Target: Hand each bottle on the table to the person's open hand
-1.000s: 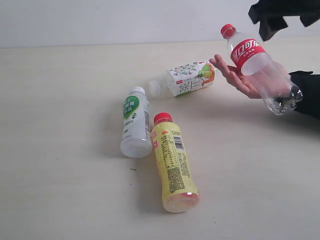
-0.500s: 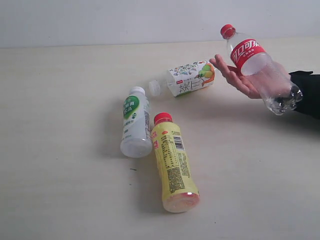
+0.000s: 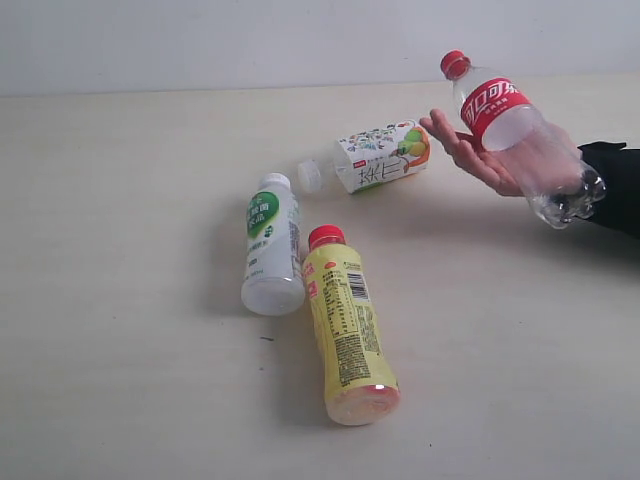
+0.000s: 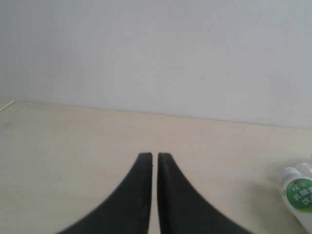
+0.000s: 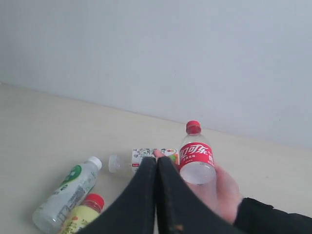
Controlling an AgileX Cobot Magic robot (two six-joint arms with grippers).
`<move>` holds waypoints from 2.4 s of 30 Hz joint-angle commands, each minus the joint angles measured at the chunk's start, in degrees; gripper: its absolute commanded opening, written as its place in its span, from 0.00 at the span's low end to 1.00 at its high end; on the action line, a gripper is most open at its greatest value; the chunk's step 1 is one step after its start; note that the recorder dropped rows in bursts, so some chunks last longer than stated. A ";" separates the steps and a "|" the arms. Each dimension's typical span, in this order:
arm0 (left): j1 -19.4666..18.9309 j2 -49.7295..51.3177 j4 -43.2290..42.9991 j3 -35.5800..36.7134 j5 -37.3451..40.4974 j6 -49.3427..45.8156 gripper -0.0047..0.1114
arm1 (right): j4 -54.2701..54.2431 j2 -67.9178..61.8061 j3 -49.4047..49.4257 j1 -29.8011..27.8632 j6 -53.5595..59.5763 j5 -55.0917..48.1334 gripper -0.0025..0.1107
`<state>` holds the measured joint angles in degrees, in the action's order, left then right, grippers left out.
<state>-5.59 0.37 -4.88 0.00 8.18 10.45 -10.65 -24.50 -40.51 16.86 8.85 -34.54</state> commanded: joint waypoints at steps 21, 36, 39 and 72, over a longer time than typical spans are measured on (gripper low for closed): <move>-0.05 -0.37 0.19 0.00 -0.15 0.32 0.10 | -6.98 8.67 35.57 -0.18 5.13 30.43 0.02; -0.05 -0.37 0.19 0.00 -0.03 0.32 0.10 | -10.37 24.50 38.98 0.05 5.13 27.93 0.02; -0.05 -0.37 0.19 0.00 -0.03 0.32 0.10 | -10.14 24.50 39.07 0.05 5.13 27.80 0.02; -0.05 -0.37 0.19 0.00 -0.03 0.32 0.10 | -7.35 24.50 39.07 0.05 3.60 25.61 0.02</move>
<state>-5.59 0.37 -4.88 0.00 8.18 10.45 -18.52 -0.36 -1.55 16.86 11.79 -9.59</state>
